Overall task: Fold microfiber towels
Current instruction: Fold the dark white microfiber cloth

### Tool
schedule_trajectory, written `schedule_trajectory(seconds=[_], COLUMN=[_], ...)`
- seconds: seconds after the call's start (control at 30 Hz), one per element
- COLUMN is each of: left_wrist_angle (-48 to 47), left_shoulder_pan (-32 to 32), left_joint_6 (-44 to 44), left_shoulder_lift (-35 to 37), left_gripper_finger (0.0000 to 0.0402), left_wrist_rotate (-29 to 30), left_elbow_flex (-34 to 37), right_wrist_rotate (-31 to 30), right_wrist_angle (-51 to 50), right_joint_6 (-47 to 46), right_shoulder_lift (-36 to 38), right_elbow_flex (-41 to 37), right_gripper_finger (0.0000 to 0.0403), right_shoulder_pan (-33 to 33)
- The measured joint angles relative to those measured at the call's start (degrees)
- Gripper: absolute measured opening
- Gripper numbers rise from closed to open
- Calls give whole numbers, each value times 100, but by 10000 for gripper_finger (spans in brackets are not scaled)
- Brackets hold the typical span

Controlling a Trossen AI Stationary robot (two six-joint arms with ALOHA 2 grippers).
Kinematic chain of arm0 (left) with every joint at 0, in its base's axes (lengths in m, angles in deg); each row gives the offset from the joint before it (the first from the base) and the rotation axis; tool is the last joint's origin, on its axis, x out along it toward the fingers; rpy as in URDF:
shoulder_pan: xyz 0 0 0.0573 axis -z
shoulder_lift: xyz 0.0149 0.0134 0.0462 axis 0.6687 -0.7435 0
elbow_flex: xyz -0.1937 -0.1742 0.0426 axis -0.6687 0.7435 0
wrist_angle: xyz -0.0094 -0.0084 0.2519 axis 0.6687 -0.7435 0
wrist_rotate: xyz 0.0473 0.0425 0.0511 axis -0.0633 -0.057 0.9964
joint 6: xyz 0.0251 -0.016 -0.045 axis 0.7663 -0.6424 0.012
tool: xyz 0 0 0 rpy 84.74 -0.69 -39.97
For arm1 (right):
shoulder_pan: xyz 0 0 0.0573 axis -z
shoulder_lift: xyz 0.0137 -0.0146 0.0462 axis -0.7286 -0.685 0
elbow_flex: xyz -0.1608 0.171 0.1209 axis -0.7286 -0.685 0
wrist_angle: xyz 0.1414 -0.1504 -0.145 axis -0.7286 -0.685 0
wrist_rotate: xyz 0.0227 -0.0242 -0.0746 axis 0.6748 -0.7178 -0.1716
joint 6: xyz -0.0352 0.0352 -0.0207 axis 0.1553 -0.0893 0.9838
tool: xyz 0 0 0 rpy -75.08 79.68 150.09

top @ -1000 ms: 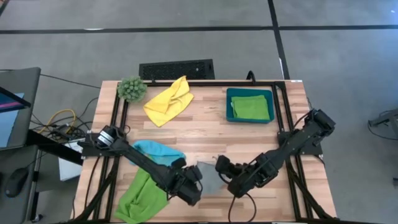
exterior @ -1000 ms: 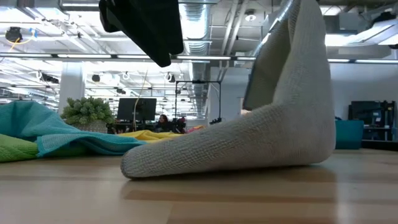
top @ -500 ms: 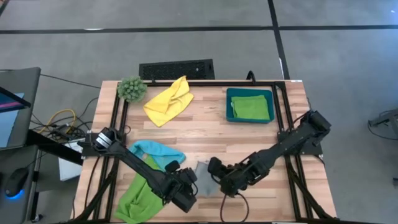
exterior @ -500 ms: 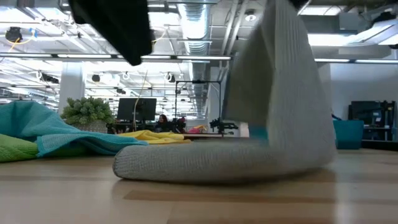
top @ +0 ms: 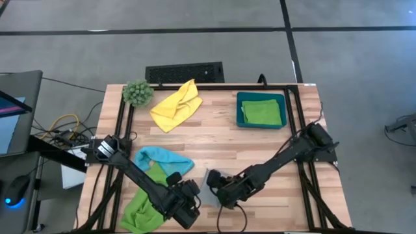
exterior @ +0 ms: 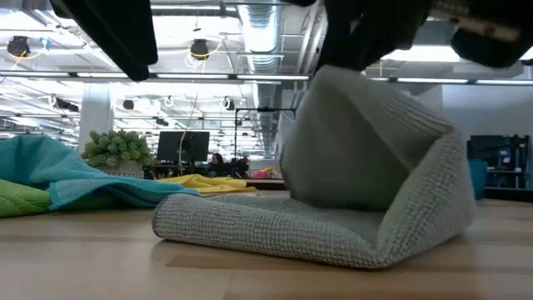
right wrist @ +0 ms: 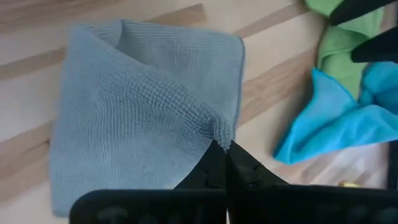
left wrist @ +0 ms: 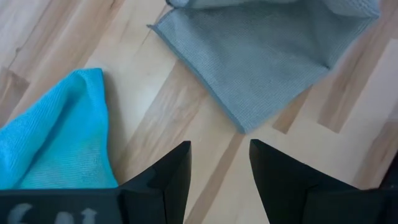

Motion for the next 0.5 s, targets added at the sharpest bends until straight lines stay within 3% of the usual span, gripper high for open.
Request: schedule_trajectory(seconds=[0.5], left_wrist_angle=[10], left_shoulder_pan=[29], left_joint_6=[9], left_shoulder_lift=[0], left_gripper_finger=[158], left_wrist_rotate=[-24], left_elbow_flex=[0], right_wrist_rotate=[561], right_wrist_angle=[858], right_joint_6=[139], right_shoulder_lift=[-155], right_elbow_flex=[48], right_gripper_finger=[6], right_shoulder_pan=[33])
